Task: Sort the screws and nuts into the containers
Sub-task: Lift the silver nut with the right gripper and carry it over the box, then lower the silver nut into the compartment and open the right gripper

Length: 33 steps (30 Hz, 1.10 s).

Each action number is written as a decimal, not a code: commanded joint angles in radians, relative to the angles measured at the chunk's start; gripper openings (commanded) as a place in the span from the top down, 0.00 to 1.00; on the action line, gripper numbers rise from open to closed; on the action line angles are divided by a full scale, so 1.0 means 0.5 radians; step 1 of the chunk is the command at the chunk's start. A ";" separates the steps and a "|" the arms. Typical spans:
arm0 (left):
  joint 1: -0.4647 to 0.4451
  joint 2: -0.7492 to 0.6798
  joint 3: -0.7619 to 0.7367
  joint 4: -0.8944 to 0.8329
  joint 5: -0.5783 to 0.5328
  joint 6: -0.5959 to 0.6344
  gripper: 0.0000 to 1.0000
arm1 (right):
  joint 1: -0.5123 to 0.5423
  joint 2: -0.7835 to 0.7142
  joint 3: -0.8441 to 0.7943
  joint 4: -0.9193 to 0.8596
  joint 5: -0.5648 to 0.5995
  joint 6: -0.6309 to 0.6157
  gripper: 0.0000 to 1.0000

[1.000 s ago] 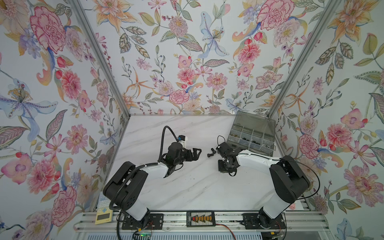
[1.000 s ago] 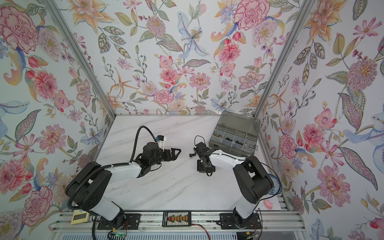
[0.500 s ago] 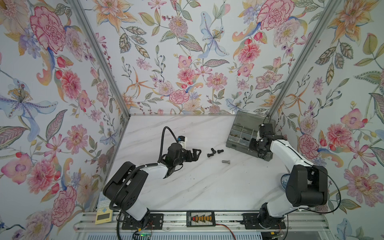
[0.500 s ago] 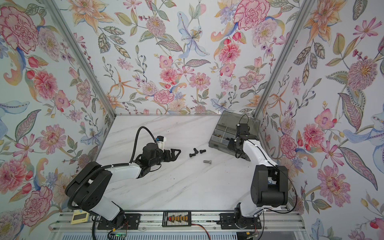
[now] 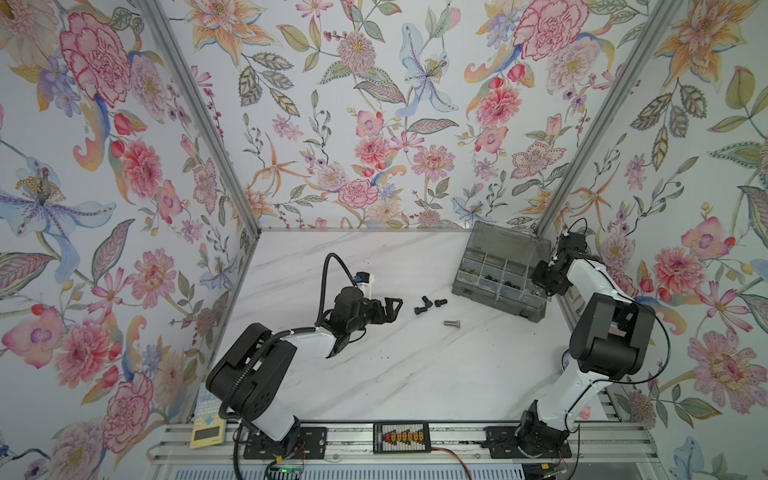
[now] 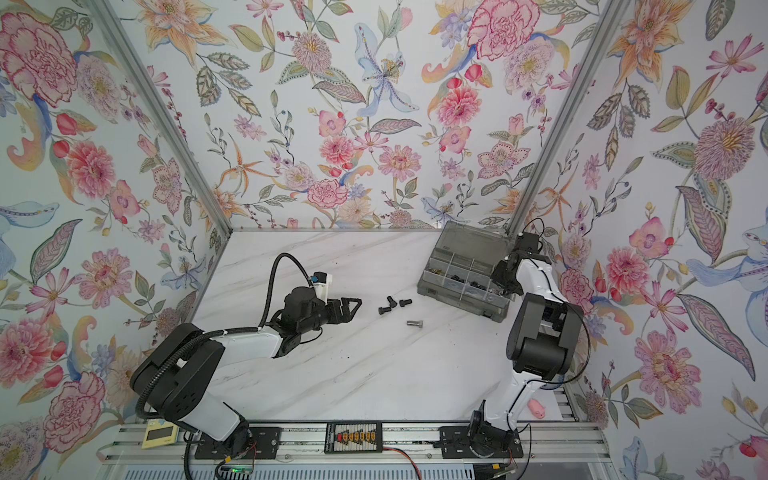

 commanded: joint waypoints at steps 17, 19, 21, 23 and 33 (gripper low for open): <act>-0.008 -0.004 0.000 -0.013 -0.028 0.008 0.01 | -0.046 0.340 0.300 -0.038 -0.060 -0.012 0.93; -0.008 -0.002 0.002 -0.012 -0.026 0.011 0.01 | -0.048 0.342 0.294 -0.037 -0.059 -0.013 0.92; -0.008 -0.002 0.002 -0.009 -0.025 0.010 0.01 | -0.047 0.341 0.291 -0.037 -0.062 -0.015 0.91; -0.008 -0.002 0.000 -0.014 -0.025 0.010 0.01 | -0.048 0.339 0.278 -0.036 -0.061 -0.016 0.90; -0.008 -0.023 -0.012 -0.015 -0.031 0.009 0.01 | -0.053 0.288 0.215 -0.035 -0.051 -0.036 0.89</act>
